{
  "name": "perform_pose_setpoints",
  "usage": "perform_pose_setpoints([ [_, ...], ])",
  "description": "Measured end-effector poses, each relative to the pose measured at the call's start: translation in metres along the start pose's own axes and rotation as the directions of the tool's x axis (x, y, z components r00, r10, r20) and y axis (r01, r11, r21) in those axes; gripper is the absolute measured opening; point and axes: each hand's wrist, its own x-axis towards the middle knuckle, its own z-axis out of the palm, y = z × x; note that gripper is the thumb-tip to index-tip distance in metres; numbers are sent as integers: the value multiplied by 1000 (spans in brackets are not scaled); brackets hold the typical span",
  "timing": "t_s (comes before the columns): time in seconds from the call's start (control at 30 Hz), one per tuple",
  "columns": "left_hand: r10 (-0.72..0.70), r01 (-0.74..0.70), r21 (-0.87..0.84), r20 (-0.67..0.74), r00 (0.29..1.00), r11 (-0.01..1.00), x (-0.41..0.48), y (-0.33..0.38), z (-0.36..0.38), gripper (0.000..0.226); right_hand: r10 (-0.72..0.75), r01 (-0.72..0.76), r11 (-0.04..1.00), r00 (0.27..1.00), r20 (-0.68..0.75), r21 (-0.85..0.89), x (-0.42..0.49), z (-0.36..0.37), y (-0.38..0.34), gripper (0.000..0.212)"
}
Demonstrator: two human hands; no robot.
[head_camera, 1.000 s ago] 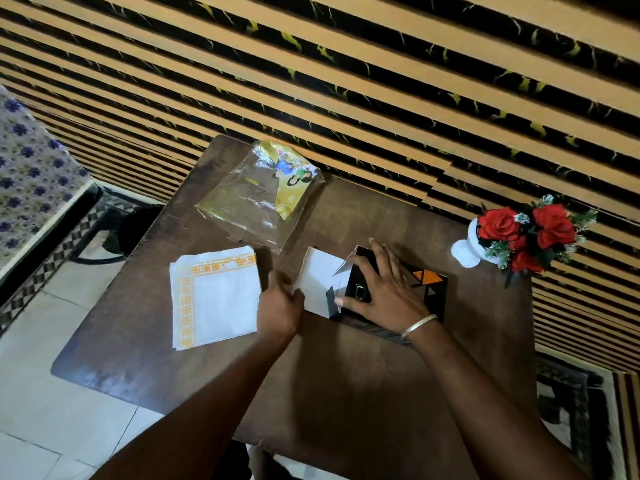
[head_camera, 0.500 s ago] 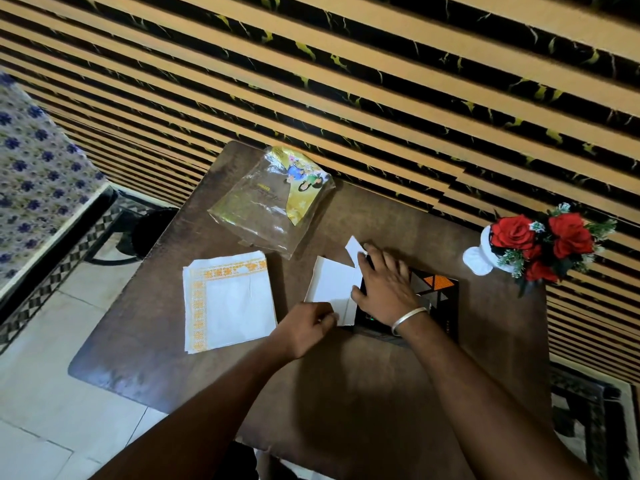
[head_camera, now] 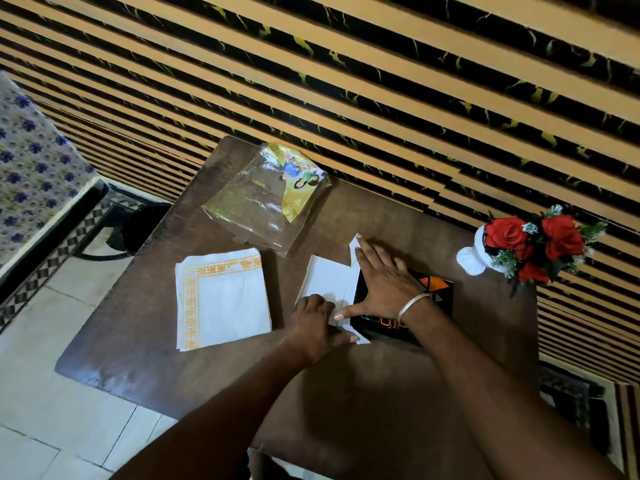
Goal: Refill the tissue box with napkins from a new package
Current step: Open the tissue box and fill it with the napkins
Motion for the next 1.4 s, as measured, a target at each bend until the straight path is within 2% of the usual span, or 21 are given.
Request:
perform_pose_setpoints([
  [0.1,-17,17,-6,-21,1000,1000,0,1,2,84,-5,5,1000,1000,1,-17,0,-4,3,133],
  [0.27,-35,35,-3,-1,999,999,2,0,-1,88,34,-37,999,996,-86,-37,0,-12,12,123],
  [0.43,-58,59,16,-12,998,998,4,1,2,87,20,-22,998,999,39,59,-14,-2,15,153],
  [0.57,-51,51,52,-12,999,997,5,1,4,82,-12,13,1000,999,51,-24,-16,7,9,160],
  [0.67,-55,56,-30,50,997,998,3,-1,-4,83,0,3,998,999,35,-64,-13,10,4,157],
  [0.73,-42,50,-154,55,998,987,-4,-4,-15,79,0,1,998,1000,24,-69,-12,10,3,155],
  [0.77,-35,36,-230,6,999,973,-9,-7,-21,73,4,-2,998,1000,20,-68,-13,11,4,154],
  [0.8,-46,15,-290,-100,994,957,-17,-11,-29,65,3,-2,998,1000,14,-66,-12,12,4,154],
  [0.87,-139,0,-333,-395,908,943,-32,-27,-42,49,5,-5,998,1000,8,-60,-12,13,5,154],
  [0.93,-317,107,-356,-606,729,928,-42,-51,-57,53,12,-12,999,1000,-1,-52,-11,16,6,155],
  [1.0,-533,313,-435,-621,575,844,-53,-79,-74,75,23,-24,998,1000,-13,-56,-9,20,7,156],
  [1.07,-750,533,-528,-459,476,661,-58,-109,-83,96,28,-29,998,999,-21,-64,-7,22,7,158],
  [1.13,-865,641,-588,-251,435,493,-60,-132,-83,110,29,-31,998,999,-29,-61,-6,22,8,158],
  [1.17,-876,651,-600,-200,439,464,-59,-143,-79,114,29,-31,997,999,-31,-64,-6,22,8,158],
  [1.27,-885,668,-605,-144,443,433,-55,-158,-70,111,28,-30,997,999,-32,-76,-8,23,7,157],
  [1.4,-887,665,-619,-118,446,417,-51,-136,-91,85,26,-28,997,999,-34,-74,-11,24,5,155],
])
